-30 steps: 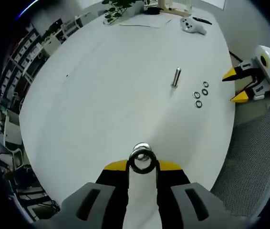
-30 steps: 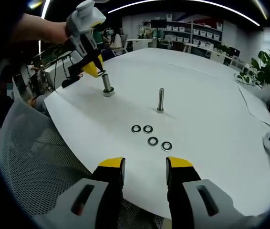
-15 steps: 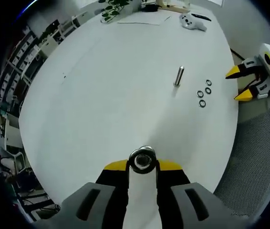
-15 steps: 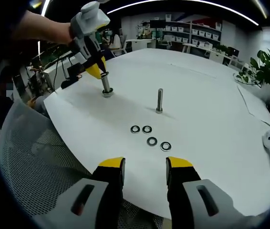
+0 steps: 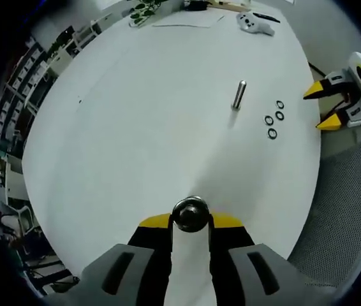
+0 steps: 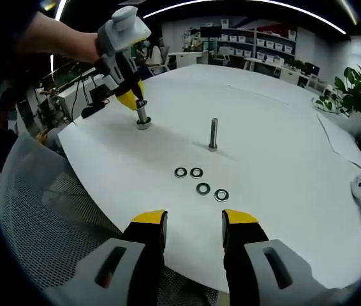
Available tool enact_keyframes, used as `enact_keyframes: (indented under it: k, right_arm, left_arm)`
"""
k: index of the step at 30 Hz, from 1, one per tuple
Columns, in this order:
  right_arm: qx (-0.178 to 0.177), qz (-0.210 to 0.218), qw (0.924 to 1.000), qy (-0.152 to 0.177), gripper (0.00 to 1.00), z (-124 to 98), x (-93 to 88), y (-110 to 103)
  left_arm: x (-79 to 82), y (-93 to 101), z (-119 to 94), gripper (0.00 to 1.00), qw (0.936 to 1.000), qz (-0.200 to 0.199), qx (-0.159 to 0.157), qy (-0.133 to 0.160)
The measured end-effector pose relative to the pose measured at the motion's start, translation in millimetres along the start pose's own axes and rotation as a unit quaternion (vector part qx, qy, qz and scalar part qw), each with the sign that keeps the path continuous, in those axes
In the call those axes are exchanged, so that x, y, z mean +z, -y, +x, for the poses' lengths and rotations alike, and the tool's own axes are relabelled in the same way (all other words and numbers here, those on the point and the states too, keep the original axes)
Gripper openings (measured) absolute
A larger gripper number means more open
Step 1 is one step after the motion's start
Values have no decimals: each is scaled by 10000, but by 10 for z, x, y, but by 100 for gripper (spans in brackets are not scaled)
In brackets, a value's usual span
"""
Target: Place the washer onto the threaded stud by aligning its center hole with the stud, sliding it down to the base, and recovering from edge contact or off-axis alignment until the washer reaches the visible bottom stop.
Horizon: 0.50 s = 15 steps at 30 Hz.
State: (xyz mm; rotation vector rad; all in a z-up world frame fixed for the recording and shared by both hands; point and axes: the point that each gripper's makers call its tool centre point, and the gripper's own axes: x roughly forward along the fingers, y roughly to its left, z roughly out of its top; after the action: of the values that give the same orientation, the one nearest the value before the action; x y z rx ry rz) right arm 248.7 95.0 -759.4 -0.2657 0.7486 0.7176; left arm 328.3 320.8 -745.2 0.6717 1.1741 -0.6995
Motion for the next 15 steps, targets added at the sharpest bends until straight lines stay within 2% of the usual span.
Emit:
enact_keyframes:
  k: [15]
  right_arm:
    - [-2, -13, 10000, 7, 37, 0, 5, 0]
  left_arm:
    - [-61, 21, 193, 19, 9998, 51, -59, -208]
